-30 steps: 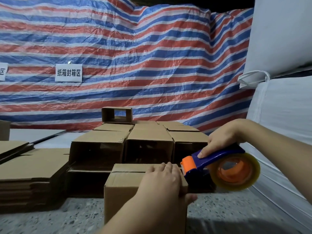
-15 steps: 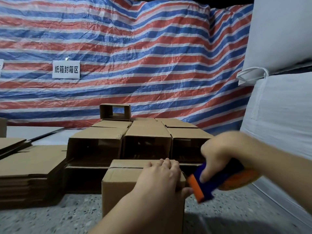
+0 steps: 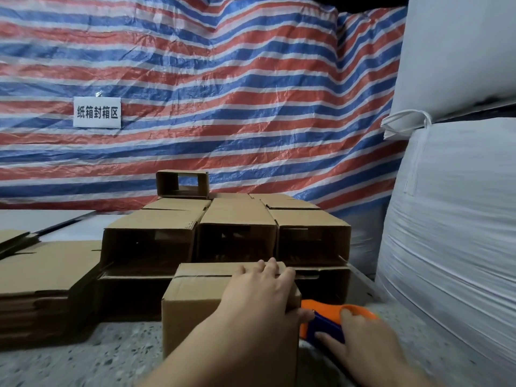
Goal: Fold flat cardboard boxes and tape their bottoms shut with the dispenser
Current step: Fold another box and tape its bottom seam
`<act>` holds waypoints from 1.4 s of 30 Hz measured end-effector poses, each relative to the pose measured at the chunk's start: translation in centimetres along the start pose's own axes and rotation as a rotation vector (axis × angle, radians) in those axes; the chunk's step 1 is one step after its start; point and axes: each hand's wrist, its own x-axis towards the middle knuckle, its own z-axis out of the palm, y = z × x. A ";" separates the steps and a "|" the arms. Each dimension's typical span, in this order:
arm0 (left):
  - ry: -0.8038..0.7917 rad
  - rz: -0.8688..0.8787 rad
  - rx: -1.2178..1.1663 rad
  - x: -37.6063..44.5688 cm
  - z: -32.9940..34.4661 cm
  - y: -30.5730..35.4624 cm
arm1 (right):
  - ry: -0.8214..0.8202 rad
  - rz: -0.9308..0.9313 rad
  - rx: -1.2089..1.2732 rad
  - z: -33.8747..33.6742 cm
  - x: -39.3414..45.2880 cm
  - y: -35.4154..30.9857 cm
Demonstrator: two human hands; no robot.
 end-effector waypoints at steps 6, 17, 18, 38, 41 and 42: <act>-0.005 0.001 0.007 -0.2 -0.4 0.2 | 0.040 0.034 0.007 -3.1 -0.1 -1.3; 0.035 0.010 -0.008 0.2 -0.2 0.1 | -0.382 0.236 1.443 -7.0 1.2 -5.4; 0.048 0.015 -0.024 0.1 -0.2 0.0 | -0.386 0.243 1.507 -6.6 1.1 -5.5; 0.203 -0.011 -0.619 -1.6 -1.7 -0.8 | -0.120 -0.151 1.485 -3.4 -3.8 -9.1; 0.269 -0.054 -0.758 -1.2 -1.8 -1.1 | -0.130 -0.142 1.317 -1.2 -4.5 -8.1; 0.307 -0.088 -0.830 -1.0 -2.1 -1.7 | -0.136 -0.086 1.324 -1.4 -4.4 -8.2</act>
